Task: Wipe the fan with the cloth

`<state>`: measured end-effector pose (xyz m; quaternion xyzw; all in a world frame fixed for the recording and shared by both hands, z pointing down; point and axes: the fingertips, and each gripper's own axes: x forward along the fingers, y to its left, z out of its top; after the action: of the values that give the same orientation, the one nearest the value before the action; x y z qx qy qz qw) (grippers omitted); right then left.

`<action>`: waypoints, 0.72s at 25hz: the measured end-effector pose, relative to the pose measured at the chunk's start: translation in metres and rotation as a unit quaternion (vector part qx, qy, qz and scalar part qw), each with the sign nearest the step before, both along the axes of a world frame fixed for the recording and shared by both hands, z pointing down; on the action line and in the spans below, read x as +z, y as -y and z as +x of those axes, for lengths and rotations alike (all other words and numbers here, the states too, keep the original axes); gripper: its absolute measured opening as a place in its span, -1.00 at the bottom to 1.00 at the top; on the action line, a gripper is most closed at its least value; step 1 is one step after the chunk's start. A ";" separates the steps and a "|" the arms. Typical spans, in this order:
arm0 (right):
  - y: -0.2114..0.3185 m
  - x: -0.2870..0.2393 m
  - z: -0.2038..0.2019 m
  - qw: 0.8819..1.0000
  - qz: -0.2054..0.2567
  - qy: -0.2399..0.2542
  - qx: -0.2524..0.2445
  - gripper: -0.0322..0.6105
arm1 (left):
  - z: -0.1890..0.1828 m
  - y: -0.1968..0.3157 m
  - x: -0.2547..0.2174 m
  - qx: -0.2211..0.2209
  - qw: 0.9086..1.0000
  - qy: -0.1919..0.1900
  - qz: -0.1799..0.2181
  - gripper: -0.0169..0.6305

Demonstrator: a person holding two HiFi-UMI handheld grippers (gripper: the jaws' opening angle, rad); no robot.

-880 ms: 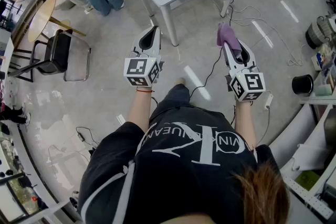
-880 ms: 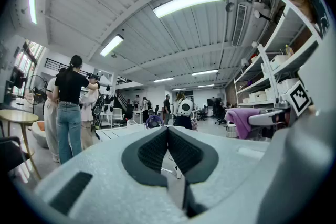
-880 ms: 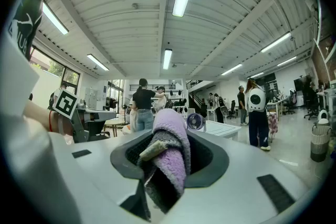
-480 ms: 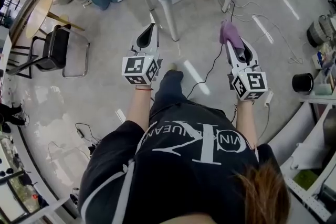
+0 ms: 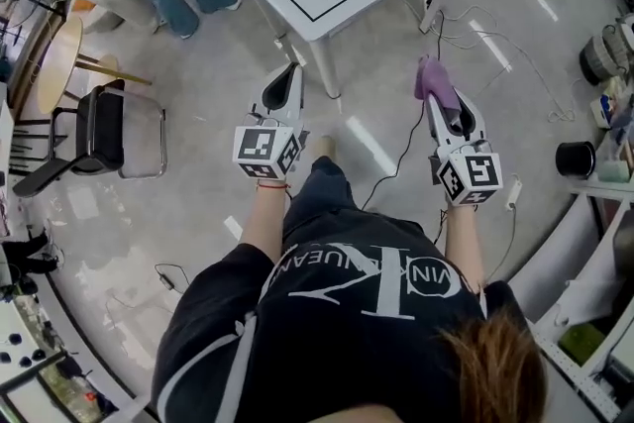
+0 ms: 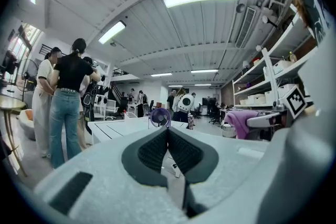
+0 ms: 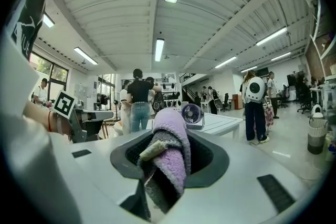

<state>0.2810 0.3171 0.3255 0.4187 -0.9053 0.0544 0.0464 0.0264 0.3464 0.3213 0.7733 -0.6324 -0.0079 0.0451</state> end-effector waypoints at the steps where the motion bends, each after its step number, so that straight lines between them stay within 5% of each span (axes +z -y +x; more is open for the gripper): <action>1: 0.010 0.003 -0.009 1.000 -0.005 -0.002 0.002 -0.44 | -0.011 0.011 0.005 0.000 1.000 -0.004 -0.008 -0.95; 18: 0.142 0.025 -0.134 0.998 -0.041 -0.002 0.045 -0.42 | -0.143 0.154 0.037 0.055 0.997 -0.020 -0.046 -0.95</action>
<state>0.1471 0.1755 0.3505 0.4564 -0.8827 0.0928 0.0624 -0.1165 0.1921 0.3587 0.8037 -0.5875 0.0085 0.0937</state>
